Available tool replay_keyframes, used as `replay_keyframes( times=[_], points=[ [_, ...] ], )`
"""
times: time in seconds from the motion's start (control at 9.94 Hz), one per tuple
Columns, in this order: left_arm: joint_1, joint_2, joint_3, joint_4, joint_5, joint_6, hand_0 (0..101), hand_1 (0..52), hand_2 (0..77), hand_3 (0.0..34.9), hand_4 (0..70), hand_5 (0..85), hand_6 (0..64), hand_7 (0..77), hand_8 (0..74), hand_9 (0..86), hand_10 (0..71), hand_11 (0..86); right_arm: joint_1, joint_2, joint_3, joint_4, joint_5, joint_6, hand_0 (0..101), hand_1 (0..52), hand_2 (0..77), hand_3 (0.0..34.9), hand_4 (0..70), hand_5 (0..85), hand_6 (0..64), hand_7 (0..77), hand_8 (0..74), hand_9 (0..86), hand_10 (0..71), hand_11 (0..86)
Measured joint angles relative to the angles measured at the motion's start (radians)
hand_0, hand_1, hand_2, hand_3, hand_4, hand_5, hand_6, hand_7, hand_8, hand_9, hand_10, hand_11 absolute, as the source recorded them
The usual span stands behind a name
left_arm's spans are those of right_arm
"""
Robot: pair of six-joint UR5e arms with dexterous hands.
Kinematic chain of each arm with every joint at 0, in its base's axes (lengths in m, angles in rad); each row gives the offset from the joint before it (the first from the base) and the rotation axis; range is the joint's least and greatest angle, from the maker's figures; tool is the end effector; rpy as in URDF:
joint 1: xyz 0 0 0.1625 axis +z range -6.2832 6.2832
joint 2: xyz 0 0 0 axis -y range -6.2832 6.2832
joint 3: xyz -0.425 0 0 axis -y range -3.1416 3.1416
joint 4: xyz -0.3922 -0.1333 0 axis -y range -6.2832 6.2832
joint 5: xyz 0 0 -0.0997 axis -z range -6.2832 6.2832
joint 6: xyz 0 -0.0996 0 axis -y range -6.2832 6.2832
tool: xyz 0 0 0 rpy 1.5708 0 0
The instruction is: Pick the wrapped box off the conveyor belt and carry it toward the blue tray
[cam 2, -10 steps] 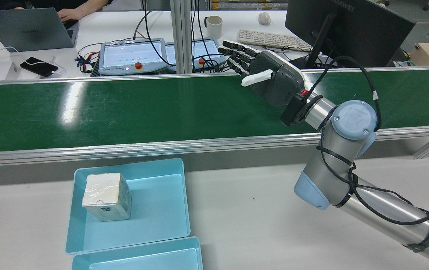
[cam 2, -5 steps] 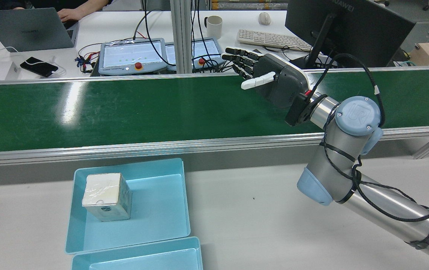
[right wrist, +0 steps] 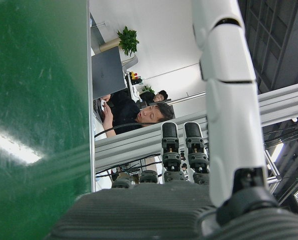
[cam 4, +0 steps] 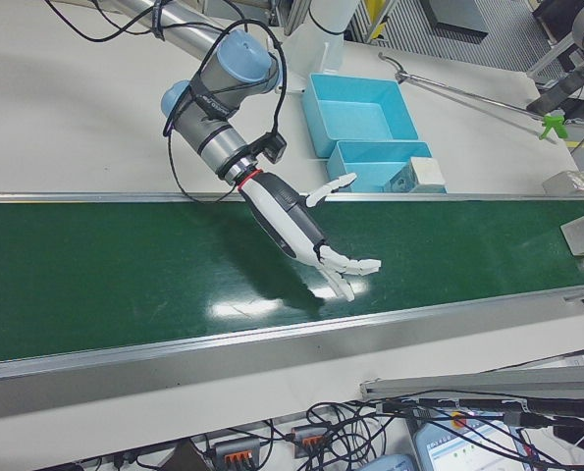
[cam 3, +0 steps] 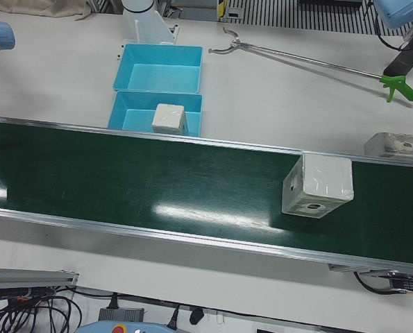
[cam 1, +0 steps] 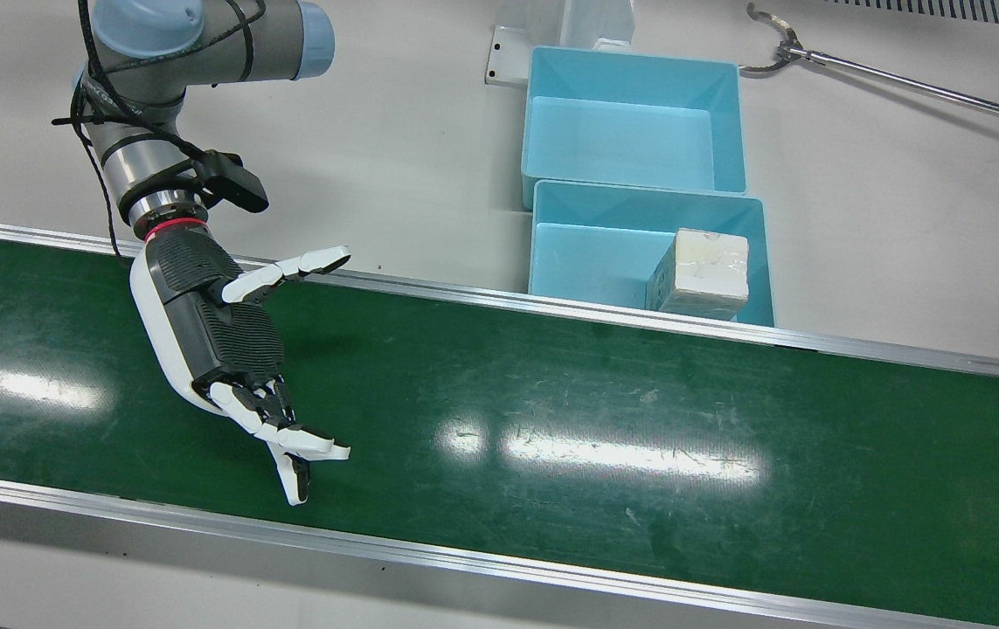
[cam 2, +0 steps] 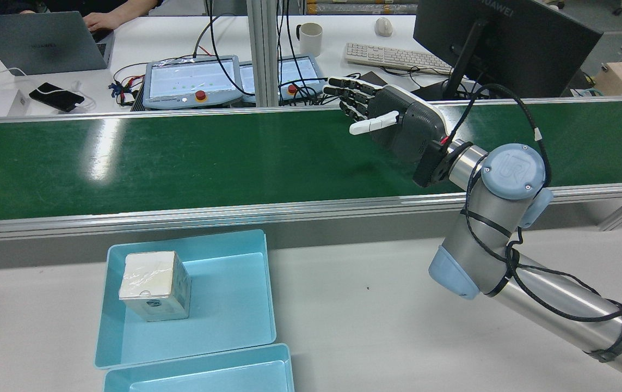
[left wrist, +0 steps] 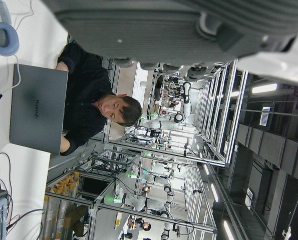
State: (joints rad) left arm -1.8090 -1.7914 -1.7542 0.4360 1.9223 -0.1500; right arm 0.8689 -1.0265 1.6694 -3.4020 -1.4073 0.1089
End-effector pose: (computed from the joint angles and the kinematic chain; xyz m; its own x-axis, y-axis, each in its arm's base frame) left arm -0.2245 -0.5052 0.5257 -0.9813 -0.1070 0.1603 -0.1559 -0.0476 -0.9866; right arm -0.3135 -0.6023 0.3468 -0.8197 0.5496 -0.1612 0.3320 0.2266 -0.9156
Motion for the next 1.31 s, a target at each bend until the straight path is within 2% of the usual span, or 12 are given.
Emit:
replay_keyframes(
  times=[0.3,0.4,0.8,0.91,1.11,1.31],
  points=[
    [0.0,0.0,0.0,0.0,0.0,0.0,0,0.0,1.1,0.0,0.0,1.1,0.0,0.5,0.5,0.5,0.5,0.0,-0.003,0.001,-0.022,0.005,0.002,0.0,52,18.0,8.7,1.6,16.4,16.4,6.0,18.0,0.0,2.2,1.1,4.4],
    [0.0,0.0,0.0,0.0,0.0,0.0,0,0.0,1.1,0.0,0.0,1.1,0.0,0.5,0.5,0.5,0.5,0.0,-0.002,-0.001,-0.024,0.005,0.003,0.001,52,18.0,7.6,1.6,14.2,15.8,6.0,16.9,0.0,2.2,2.2,5.4],
    [0.0,0.0,0.0,0.0,0.0,0.0,0,0.0,0.5,0.0,0.0,1.1,0.0,0.5,0.5,0.5,0.5,0.5,0.007,0.0,-0.019,0.019,0.004,0.0,52,16.9,7.1,1.5,14.2,15.8,5.5,16.9,0.0,2.2,2.2,5.4],
    [0.0,0.0,0.0,0.0,0.0,0.0,0,0.0,1.1,0.0,0.0,1.1,0.0,0.5,0.5,0.5,0.5,0.5,0.019,0.002,-0.013,0.03,0.003,0.001,52,16.9,7.1,1.6,15.8,12.5,5.5,16.9,0.0,2.2,3.8,6.5],
    [0.0,0.0,0.0,0.0,0.0,0.0,0,0.0,1.1,0.0,0.0,1.1,0.0,0.5,0.5,0.5,0.5,0.0,0.043,0.004,0.001,0.041,0.002,0.0,52,16.4,8.2,1.5,17.5,14.7,5.5,16.9,0.0,2.2,3.8,6.5],
    [0.0,0.0,0.0,0.0,0.0,0.0,0,0.0,1.1,0.0,0.0,1.1,0.0,0.5,0.5,0.5,0.5,0.5,0.05,0.007,0.007,0.043,0.001,0.0,52,16.4,8.2,1.6,20.7,15.8,7.6,20.2,0.0,2.2,3.8,6.5]
  ],
)
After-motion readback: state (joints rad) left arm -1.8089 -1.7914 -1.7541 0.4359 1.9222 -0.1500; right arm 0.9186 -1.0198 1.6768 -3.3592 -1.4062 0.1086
